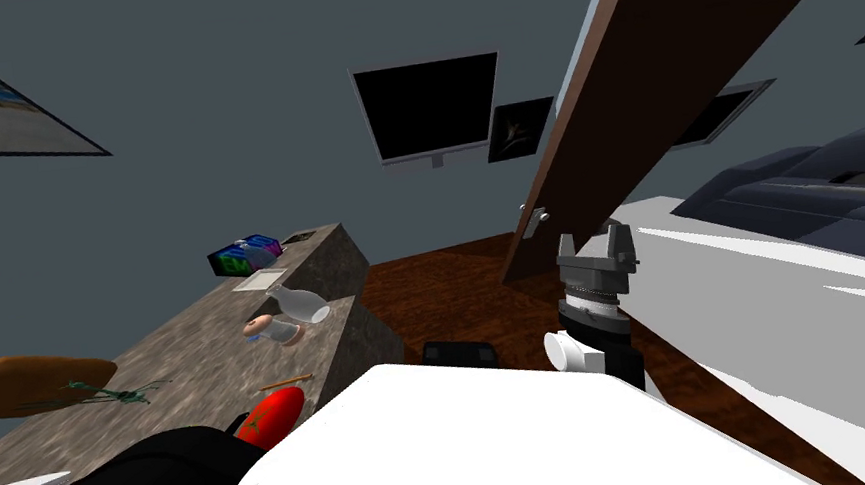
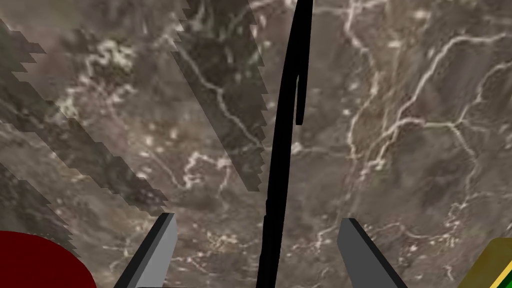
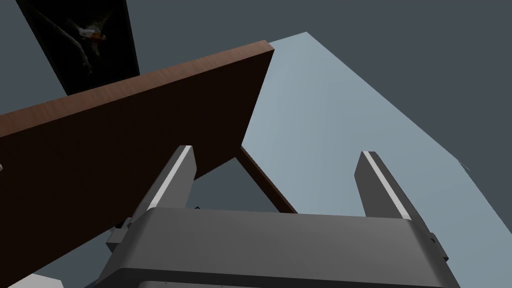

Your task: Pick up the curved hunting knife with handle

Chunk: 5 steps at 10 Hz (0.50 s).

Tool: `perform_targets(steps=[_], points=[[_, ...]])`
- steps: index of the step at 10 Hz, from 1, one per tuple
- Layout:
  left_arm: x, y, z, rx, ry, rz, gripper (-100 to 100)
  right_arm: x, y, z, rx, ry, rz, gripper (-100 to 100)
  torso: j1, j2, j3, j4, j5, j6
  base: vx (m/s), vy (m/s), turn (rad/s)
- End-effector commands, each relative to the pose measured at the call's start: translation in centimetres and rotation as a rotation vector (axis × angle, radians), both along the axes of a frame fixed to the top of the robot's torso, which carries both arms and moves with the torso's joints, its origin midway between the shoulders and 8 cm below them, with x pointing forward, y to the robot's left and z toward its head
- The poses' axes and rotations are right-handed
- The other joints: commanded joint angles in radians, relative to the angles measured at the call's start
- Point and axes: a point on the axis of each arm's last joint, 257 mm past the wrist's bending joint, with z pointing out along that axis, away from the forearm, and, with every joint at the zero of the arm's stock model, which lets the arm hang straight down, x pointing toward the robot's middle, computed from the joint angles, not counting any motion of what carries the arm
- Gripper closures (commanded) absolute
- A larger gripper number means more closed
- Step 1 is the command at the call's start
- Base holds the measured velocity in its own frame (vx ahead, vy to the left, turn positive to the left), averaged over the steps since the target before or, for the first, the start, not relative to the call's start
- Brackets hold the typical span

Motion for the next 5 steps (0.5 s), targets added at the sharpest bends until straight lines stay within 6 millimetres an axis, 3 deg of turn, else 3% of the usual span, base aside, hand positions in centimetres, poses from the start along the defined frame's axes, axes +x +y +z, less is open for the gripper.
perform_targets(steps=[1,5], points=[[0.0,0.0,0.0,0.0,0.0,0.0,100,0.0,0.0,0.0,0.0,0.0,0.0,0,0.0,0.0,0.0,0.0,0.0,0.0,0.0,0.0,0.0],[0.0,0.04,0.03,0.001,0.001,-0.002,100,0.0,0.0,0.0,0.0,0.0,0.0,0,0.001,-0.001,-0.001,0.0,0.001,0.0,0.0,0.0,0.0]])
